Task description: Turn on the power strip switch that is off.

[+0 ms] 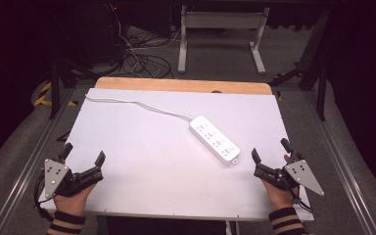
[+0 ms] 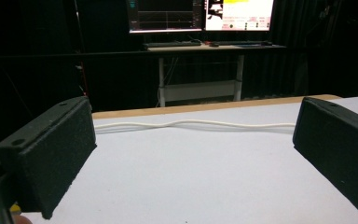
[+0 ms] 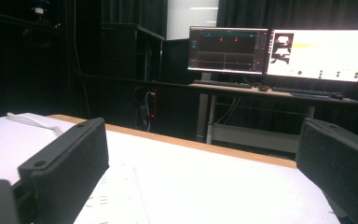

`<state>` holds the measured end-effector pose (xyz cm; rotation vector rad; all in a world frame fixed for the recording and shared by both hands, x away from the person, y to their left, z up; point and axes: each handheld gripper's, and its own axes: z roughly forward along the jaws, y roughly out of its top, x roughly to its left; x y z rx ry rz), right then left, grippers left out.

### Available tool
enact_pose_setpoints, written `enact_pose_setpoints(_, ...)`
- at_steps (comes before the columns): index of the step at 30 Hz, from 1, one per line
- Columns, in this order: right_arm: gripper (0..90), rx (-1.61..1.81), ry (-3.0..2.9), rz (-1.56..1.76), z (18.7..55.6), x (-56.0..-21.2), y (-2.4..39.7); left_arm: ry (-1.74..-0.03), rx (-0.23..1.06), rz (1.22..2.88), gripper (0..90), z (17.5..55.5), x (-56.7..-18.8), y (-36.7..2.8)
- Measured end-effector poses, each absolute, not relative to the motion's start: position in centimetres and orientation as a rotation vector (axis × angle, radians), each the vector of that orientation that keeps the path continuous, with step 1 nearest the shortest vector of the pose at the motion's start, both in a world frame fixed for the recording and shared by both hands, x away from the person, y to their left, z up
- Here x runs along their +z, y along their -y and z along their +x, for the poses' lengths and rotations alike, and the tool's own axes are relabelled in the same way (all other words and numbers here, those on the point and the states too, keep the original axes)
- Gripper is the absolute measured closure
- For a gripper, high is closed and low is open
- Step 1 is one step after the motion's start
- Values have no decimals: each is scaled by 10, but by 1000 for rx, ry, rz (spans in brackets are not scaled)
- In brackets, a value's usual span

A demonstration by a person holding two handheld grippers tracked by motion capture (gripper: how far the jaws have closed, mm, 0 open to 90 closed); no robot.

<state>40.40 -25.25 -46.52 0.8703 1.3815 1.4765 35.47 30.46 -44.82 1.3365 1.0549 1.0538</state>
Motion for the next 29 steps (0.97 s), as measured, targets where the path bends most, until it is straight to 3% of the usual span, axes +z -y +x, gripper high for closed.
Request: enact_pose_setpoints(29, 26, 1479, -1394, 882, 405, -467, 252, -1051, 1054, 1338, 0, 357, -448, -303)
